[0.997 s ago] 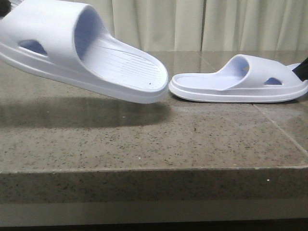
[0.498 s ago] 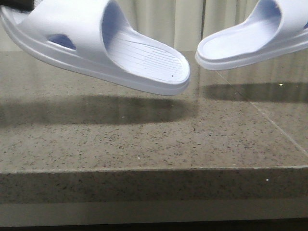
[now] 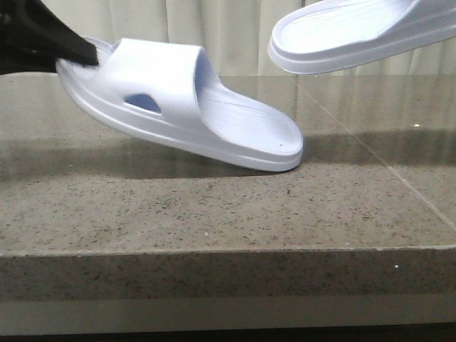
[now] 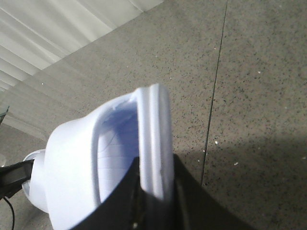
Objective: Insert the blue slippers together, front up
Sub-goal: 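Move both slippers together, sliding the right-held slipper over the left-held one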
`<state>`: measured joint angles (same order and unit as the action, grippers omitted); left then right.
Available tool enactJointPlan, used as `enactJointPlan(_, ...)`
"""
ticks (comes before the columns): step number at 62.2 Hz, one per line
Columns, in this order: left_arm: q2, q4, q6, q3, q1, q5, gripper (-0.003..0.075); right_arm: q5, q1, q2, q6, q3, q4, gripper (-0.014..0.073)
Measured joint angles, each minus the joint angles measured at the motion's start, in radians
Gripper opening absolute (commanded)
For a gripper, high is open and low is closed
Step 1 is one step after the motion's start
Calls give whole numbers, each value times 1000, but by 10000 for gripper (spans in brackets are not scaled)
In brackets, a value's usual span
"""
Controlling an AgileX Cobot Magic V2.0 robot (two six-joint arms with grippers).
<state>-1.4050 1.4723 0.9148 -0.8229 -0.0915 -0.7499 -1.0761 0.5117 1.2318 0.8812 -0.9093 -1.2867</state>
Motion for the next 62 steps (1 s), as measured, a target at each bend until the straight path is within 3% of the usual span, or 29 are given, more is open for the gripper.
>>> enactJointPlan(19,-91,18,-2,0,0,12,-20,136,-90,0,0,110,-2,-117)
enactJointPlan(43,-101,22,-2,0,0,19,-20,221,-234,102,2,144,-103,-117)
enactJointPlan(62,-101,18,-2,0,0,47,-20,492,-615,180,13,144,-231,-117)
